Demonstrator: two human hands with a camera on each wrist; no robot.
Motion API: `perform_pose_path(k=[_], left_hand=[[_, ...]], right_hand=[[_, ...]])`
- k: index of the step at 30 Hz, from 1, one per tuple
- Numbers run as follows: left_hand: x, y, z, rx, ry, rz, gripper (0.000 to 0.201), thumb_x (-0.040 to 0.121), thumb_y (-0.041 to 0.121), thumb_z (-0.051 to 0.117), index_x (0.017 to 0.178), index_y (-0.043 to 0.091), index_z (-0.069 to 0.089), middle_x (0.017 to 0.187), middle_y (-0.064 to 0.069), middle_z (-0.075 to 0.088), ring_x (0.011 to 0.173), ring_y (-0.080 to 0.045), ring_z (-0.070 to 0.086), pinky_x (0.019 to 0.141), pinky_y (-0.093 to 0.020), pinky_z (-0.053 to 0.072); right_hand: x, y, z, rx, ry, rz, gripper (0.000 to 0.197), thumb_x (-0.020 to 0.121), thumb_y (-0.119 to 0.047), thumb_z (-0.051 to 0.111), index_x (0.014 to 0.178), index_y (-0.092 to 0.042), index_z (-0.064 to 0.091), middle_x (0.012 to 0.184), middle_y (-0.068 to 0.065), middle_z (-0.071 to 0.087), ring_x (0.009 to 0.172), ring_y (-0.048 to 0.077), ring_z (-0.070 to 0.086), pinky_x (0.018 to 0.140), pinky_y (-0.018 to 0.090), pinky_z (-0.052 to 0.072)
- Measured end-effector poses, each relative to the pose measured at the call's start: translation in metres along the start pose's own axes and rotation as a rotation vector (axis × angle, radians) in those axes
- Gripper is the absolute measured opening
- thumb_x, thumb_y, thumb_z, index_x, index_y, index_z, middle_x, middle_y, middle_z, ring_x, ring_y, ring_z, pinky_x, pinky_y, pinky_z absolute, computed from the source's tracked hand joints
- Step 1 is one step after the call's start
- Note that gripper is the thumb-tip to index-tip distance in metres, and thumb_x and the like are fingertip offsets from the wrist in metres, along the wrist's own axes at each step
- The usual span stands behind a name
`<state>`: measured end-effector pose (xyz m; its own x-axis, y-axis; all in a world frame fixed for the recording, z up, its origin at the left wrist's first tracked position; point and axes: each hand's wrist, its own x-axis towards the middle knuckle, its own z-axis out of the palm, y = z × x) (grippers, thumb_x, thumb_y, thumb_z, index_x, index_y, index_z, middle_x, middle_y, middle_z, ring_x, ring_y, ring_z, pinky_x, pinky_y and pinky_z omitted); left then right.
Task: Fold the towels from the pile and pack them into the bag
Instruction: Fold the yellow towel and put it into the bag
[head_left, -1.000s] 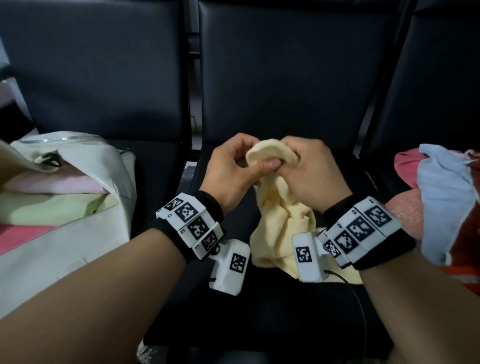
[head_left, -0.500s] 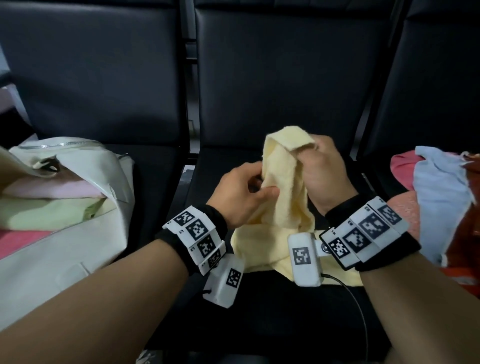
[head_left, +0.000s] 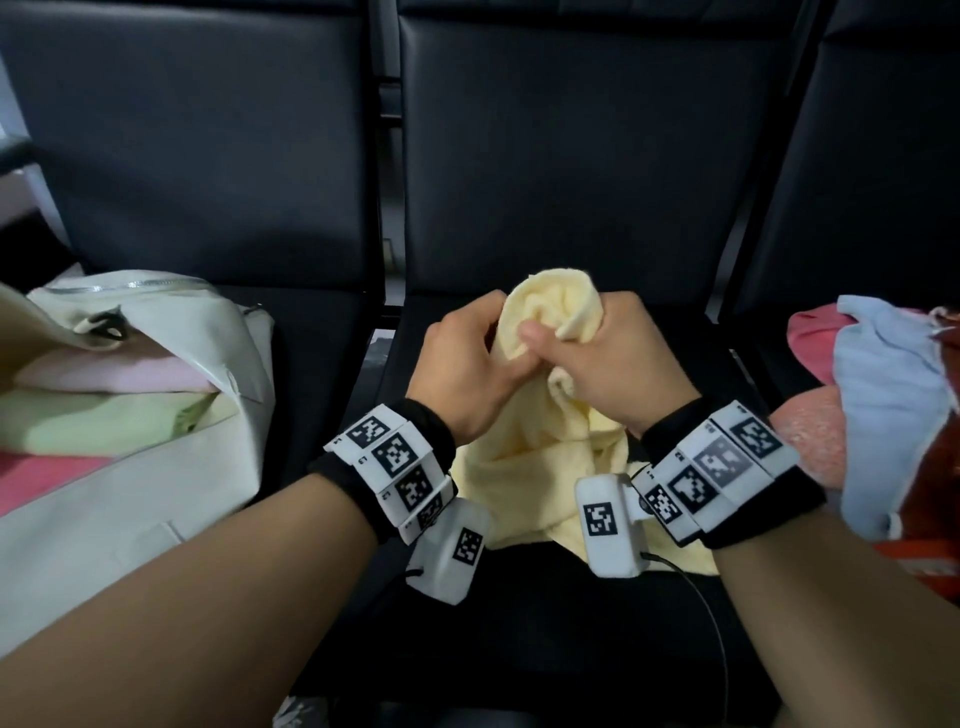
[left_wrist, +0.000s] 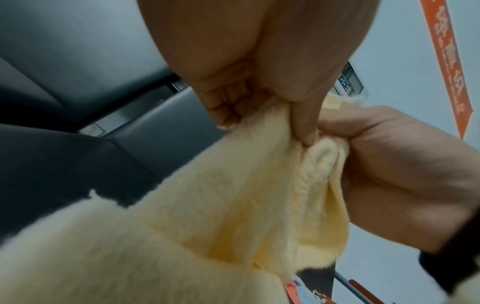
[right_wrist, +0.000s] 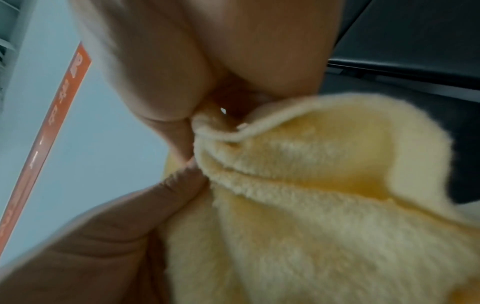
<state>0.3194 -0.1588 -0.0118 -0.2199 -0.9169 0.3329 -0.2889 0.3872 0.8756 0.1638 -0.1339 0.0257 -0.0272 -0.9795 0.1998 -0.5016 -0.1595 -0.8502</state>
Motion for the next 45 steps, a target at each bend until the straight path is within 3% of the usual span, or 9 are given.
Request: perform_pose_path(k=[5,10,17,21,29,32,36,40,45], left_hand=[[0.000,0.004,-0.005,-0.073,-0.014,-0.045,0.030,0.077,0.053,0.081,0.080,0.024,0.071,0.061,0.001,0.059,0.059,-0.016,0.054,0.065,-0.051,0.058],[0.002,0.000,-0.006,-0.016,0.109,-0.028,0.017,0.098,0.035,0.065,0.084,0.026,0.068,0.079,-0.001,0.070,0.077,-0.022,0.067,0.077,-0.050,0.058],[0.002,0.004,-0.005,-0.095,0.122,0.046,0.017,0.097,0.036,0.058,0.092,0.022,0.068,0.108,0.001,0.065,0.099,-0.015,0.065,0.089,-0.038,0.056],[0.001,0.005,-0.007,-0.129,0.091,0.073,0.021,0.100,0.034,0.057,0.092,0.015,0.062,0.085,0.003,0.065,0.078,-0.009,0.060,0.071,-0.035,0.052],[-0.001,-0.008,-0.006,0.252,-0.134,-0.026,0.017,0.096,0.031,0.063,0.079,0.035,0.062,0.085,0.009,0.066,0.085,-0.013,0.063,0.078,-0.038,0.055],[0.000,-0.010,-0.009,0.287,-0.083,-0.139,0.025,0.098,0.033,0.058,0.076,0.020,0.062,0.075,0.004,0.065,0.074,-0.019,0.064,0.069,-0.043,0.058],[0.004,-0.008,-0.012,0.163,0.088,-0.204,0.035,0.104,0.035,0.052,0.076,0.014,0.057,0.067,0.007,0.054,0.055,-0.006,0.054,0.049,-0.023,0.045],[0.008,-0.004,-0.011,0.010,0.170,-0.085,0.038,0.102,0.033,0.056,0.066,0.027,0.052,0.059,0.014,0.048,0.058,-0.007,0.047,0.059,-0.030,0.042],[0.003,0.008,-0.006,-0.186,0.043,0.010,0.026,0.102,0.023,0.060,0.083,0.008,0.069,0.073,0.002,0.063,0.071,-0.011,0.059,0.066,-0.029,0.050]], right_hand=[[0.001,-0.003,-0.007,0.141,0.137,0.084,0.007,0.091,-0.022,0.073,0.085,-0.020,0.070,0.085,0.001,0.074,0.081,0.015,0.073,0.080,0.045,0.061],[0.002,-0.003,-0.009,0.207,0.130,0.106,0.002,0.090,-0.020,0.073,0.091,-0.018,0.072,0.087,0.001,0.076,0.083,0.015,0.075,0.083,0.047,0.061],[-0.005,-0.005,-0.002,-0.001,-0.063,-0.018,0.041,0.074,-0.039,0.082,0.110,-0.023,0.071,0.099,-0.005,0.075,0.094,0.007,0.071,0.087,0.041,0.060],[-0.002,-0.005,-0.006,0.033,0.063,-0.021,0.013,0.086,-0.020,0.078,0.099,-0.020,0.073,0.091,-0.005,0.075,0.089,0.008,0.071,0.085,0.037,0.059],[-0.002,-0.008,-0.014,0.408,0.130,0.022,0.016,0.091,-0.008,0.064,0.097,-0.021,0.071,0.093,-0.003,0.076,0.095,0.014,0.073,0.086,0.034,0.057],[-0.001,-0.007,-0.014,0.470,0.228,0.022,0.014,0.088,-0.014,0.063,0.092,-0.025,0.071,0.092,-0.002,0.076,0.096,0.016,0.073,0.090,0.040,0.058],[0.002,-0.002,-0.016,0.375,0.309,0.013,0.014,0.092,-0.014,0.064,0.090,-0.025,0.072,0.092,-0.002,0.076,0.093,0.013,0.073,0.091,0.046,0.059],[0.002,0.001,-0.013,0.246,0.164,0.016,0.022,0.083,-0.022,0.080,0.103,-0.024,0.070,0.099,-0.003,0.076,0.092,0.011,0.073,0.088,0.044,0.060],[-0.004,-0.002,-0.004,0.152,-0.211,0.030,0.023,0.086,-0.027,0.079,0.106,-0.017,0.072,0.099,0.001,0.077,0.093,0.016,0.075,0.090,0.046,0.059]])
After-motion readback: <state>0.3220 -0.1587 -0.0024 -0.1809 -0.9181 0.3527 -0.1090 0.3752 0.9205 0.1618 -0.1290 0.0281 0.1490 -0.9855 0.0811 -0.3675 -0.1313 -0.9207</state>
